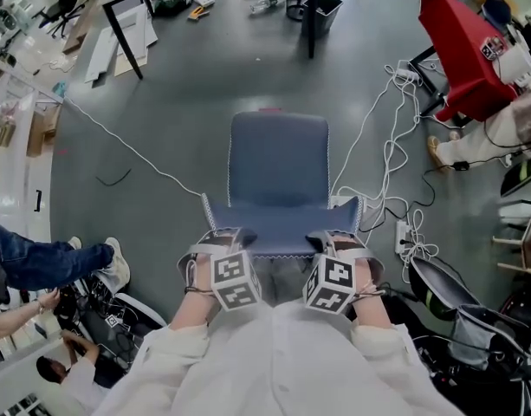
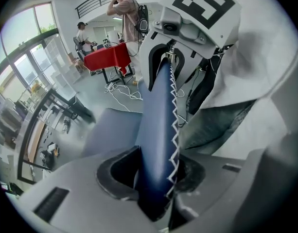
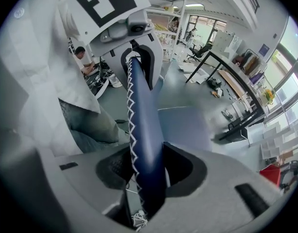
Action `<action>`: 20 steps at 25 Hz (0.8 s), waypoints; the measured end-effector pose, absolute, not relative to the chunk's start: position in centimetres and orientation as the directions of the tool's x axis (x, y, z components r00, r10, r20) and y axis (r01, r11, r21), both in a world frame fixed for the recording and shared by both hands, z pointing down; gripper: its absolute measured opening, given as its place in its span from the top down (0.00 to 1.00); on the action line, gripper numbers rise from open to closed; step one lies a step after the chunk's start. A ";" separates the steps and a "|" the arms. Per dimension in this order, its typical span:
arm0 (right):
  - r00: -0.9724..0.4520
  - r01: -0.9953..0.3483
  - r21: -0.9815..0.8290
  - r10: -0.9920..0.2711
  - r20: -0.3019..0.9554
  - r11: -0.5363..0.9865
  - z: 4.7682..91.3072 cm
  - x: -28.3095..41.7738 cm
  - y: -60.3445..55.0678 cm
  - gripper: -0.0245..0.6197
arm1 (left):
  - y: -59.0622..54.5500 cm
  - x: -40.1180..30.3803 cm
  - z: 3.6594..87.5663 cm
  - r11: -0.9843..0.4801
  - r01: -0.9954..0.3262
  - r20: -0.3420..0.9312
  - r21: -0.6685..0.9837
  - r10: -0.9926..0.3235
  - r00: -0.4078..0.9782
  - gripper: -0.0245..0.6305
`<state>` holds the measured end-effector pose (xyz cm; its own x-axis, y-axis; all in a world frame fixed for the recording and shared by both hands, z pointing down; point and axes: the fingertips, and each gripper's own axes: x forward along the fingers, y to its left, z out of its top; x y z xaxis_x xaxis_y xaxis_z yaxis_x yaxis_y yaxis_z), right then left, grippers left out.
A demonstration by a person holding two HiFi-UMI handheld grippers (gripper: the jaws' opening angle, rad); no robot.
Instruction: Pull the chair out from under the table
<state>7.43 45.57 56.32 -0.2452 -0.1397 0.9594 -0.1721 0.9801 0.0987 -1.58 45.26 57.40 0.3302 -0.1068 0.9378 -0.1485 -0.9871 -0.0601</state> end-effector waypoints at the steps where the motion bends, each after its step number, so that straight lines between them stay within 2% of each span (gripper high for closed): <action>1: -0.258 -0.184 0.083 -0.130 0.957 0.979 56.3 7.3 45.7 0.77 | 45.4 -1.6 57.4 -0.986 -0.155 0.937 -0.055 -0.104 0.333 0.77; 3: -0.290 -0.209 0.049 -0.110 0.951 0.977 55.9 7.1 46.0 0.69 | 45.7 -1.4 57.3 -0.984 -0.177 0.933 -0.029 -0.090 0.347 0.72; 6: -0.324 -0.220 0.035 -0.107 0.940 0.975 54.8 6.8 46.1 0.66 | 46.0 -1.0 56.9 -0.982 -0.189 0.928 0.009 -0.062 0.367 0.62; 14: -0.401 -0.202 -0.005 -0.078 0.913 0.979 51.7 5.8 45.7 0.66 | 46.1 -0.3 53.3 -0.976 -0.213 0.882 0.052 -0.055 0.467 0.61; 20: -0.581 -0.241 -0.049 -0.104 0.807 0.969 46.0 4.3 44.9 0.66 | 44.7 0.9 49.0 -0.957 -0.281 0.796 0.075 -0.112 0.594 0.61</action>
